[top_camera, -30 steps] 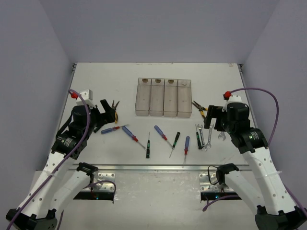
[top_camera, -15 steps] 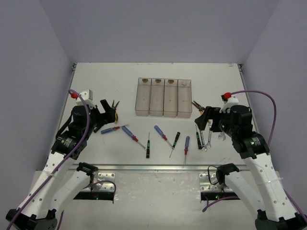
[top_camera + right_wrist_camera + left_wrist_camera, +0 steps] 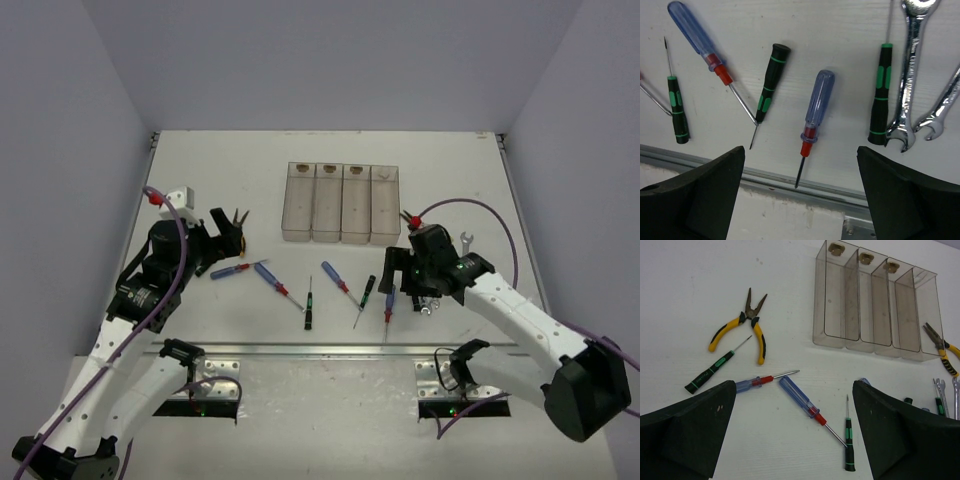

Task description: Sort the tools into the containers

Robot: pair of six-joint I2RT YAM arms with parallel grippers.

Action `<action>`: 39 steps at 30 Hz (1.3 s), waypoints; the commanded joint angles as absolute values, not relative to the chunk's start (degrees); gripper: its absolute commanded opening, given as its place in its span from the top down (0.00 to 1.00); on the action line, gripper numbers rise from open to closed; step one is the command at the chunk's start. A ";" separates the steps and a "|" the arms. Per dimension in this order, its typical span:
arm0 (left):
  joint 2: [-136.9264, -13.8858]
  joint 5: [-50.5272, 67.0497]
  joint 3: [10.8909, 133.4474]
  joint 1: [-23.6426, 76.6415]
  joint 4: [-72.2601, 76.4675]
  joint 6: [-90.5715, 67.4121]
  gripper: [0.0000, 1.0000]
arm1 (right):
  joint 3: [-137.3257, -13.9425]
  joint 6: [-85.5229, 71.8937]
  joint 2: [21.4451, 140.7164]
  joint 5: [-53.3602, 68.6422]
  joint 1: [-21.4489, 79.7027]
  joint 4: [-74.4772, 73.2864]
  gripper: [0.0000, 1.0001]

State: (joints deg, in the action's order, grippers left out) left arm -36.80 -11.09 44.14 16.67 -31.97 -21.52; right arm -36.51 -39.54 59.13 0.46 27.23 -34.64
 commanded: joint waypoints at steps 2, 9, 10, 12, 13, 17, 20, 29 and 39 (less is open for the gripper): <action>-36.54 -10.20 44.11 16.33 -29.60 -21.62 0.00 | -36.50 -44.08 66.94 -9.57 35.49 -31.56 0.18; -36.83 -9.67 44.03 16.34 -29.45 -21.45 0.00 | -32.25 -46.16 71.88 -8.58 37.44 -24.85 0.54; -36.83 -9.67 44.03 16.27 -29.53 -21.45 0.00 | -32.16 -46.34 72.74 -9.22 37.44 -24.59 0.54; -36.82 -9.67 43.95 16.26 -29.44 -21.45 0.00 | -31.63 -46.68 74.76 -10.37 37.44 -23.94 0.61; -36.74 -9.67 43.95 16.26 -29.44 -21.45 0.00 | -31.44 -46.79 75.49 -10.37 37.44 -23.25 0.64; -36.77 -9.58 43.95 16.35 -29.36 -21.45 0.00 | -30.73 -47.37 77.81 -10.02 37.44 -21.48 0.80; -37.05 -9.32 43.99 16.39 -29.44 -21.36 0.00 | -30.81 -48.08 77.52 -9.88 37.44 -21.62 1.00; -38.24 21.76 42.98 16.29 -18.03 -28.85 0.00 | -33.02 -38.14 57.27 2.94 37.44 -17.63 1.00; -50.55 28.60 31.60 37.58 29.82 -48.84 0.00 | -33.01 -34.22 52.01 41.86 37.44 2.29 1.00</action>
